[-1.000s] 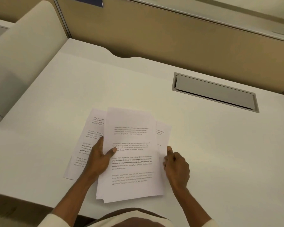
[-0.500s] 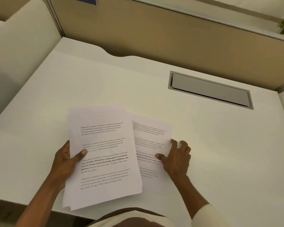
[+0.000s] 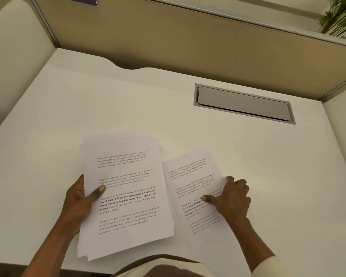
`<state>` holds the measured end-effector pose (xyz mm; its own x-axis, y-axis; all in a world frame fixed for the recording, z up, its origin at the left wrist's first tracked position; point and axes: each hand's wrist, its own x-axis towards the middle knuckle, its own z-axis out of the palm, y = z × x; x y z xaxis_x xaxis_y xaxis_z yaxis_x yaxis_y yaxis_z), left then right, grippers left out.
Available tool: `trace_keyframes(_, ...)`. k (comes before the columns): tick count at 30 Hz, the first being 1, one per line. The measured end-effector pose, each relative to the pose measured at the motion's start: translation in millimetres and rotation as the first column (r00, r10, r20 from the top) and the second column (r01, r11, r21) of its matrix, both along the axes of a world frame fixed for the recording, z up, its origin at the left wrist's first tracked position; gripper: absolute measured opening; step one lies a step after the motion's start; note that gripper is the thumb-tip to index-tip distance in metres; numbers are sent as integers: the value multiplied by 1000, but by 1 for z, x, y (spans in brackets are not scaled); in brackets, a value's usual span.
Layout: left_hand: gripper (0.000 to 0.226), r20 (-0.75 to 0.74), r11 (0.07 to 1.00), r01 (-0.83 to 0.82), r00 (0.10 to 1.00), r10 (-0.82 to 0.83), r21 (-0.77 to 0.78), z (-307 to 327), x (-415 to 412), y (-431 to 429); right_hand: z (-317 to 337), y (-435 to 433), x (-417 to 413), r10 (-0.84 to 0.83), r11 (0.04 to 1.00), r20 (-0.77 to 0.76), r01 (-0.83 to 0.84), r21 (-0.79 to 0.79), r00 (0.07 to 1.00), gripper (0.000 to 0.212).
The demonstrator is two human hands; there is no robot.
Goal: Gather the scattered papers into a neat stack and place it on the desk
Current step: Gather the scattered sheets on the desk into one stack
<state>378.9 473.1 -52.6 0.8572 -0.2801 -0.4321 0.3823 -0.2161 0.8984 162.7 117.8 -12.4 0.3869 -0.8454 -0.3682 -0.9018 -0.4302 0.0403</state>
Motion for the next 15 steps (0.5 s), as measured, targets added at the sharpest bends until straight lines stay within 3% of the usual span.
trace_keyframes(4, 50, -17, 1000, 14, 1000, -14, -7, 1, -1, -7, -2, -4, 4, -37, 999, -13, 37, 24, 999, 114)
trace_keyframes(7, 49, -29, 999, 38, 999, -39, -11, 3, -3, -12, -3, -11, 4, -157, 977, 108, 139, 159, 982, 86)
trace_keyframes(11, 48, -13, 997, 75, 997, -75, -26, 4, -9, -18, 19, -26, -2, -295, 946, 430, 200, 254, 853, 22)
trace_keyframes(15, 48, 4, 996, 88, 996, -88, -10, 5, -17, -28, 58, -47, -8, -290, 953, 699, 132, 271, 653, 15)
